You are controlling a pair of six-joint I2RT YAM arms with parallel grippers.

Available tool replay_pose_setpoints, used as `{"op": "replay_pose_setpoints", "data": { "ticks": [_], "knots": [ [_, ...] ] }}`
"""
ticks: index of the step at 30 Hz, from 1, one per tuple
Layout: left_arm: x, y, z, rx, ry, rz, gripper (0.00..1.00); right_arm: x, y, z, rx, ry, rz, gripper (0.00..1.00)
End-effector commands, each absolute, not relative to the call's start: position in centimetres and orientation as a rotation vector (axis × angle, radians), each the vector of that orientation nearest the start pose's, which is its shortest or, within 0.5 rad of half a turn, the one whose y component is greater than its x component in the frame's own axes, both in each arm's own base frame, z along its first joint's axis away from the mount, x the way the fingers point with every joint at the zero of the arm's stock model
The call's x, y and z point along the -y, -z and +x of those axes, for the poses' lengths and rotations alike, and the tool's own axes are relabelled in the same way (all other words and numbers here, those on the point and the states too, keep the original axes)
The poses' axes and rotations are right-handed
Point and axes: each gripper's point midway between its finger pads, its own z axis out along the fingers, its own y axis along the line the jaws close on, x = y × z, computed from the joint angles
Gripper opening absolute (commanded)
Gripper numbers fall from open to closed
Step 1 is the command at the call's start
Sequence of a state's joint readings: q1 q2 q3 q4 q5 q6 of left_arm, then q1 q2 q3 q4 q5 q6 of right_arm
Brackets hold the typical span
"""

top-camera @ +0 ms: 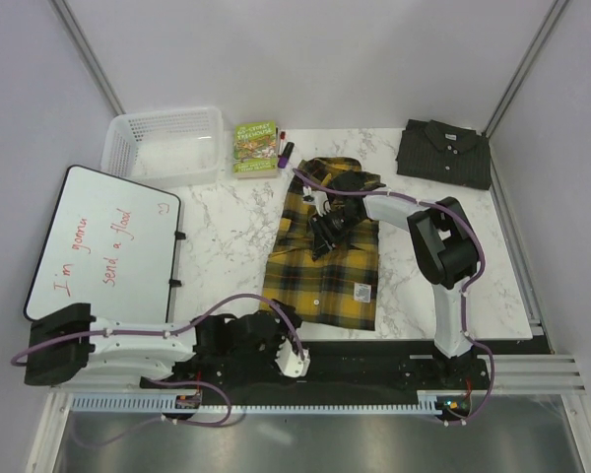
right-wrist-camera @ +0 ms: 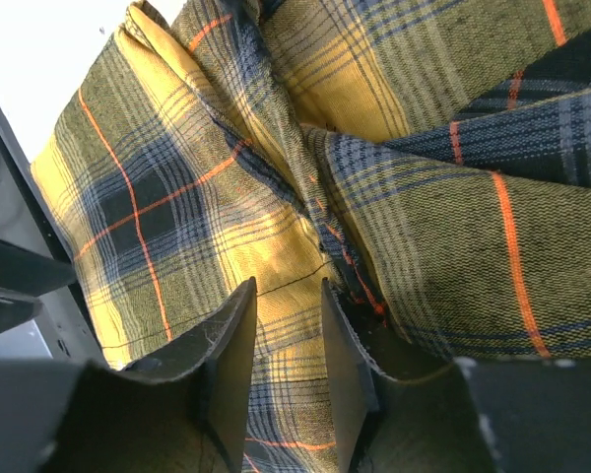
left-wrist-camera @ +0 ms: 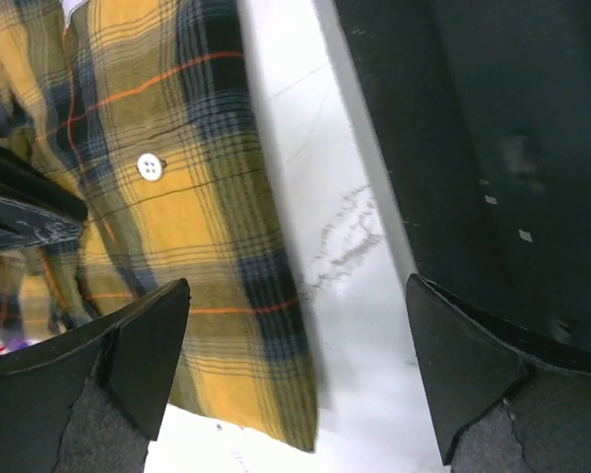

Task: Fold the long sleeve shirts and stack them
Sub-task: Fold the shirt

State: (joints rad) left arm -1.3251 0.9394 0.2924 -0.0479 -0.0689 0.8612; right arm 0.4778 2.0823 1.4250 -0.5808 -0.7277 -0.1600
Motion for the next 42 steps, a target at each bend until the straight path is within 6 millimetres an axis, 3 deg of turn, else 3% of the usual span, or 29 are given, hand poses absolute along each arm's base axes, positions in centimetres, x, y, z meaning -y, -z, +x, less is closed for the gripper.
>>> {"op": "replay_pose_setpoints", "data": {
  "ticks": [1,7,17,27,31,38,42],
  "knots": [
    [28.5,-7.8,14.4,-0.996,-0.03,1.812,0.96,-27.9,-1.7,31.0,-2.541,-1.048,-1.085,0.4],
    [30.1,-7.7,15.1,-0.949,-0.066,1.787,0.91,-27.9,-0.6,30.2,-2.566,-1.077,-1.103,0.38],
    [30.4,-12.3,12.8,-0.995,0.094,1.764,0.86,-28.0,-0.3,30.3,-2.573,-1.091,-1.104,0.38],
    [30.1,-8.6,13.2,-0.939,0.032,1.81,0.82,-28.3,0.0,30.3,-2.582,-1.126,-1.09,0.38],
    [29.5,-6.1,13.7,-0.941,-0.033,1.85,0.79,-28.2,0.2,30.0,-2.59,-1.134,-1.094,0.38],
    [29.6,-3.7,14.1,-0.945,-0.071,1.88,0.62,-28.0,1.1,28.8,-2.61,-1.178,-1.103,0.38],
    [30.1,-3.3,14.5,-0.897,-0.111,1.881,0.51,-27.7,1.9,27.9,-2.632,-1.204,-1.095,0.37]
  ]
}}
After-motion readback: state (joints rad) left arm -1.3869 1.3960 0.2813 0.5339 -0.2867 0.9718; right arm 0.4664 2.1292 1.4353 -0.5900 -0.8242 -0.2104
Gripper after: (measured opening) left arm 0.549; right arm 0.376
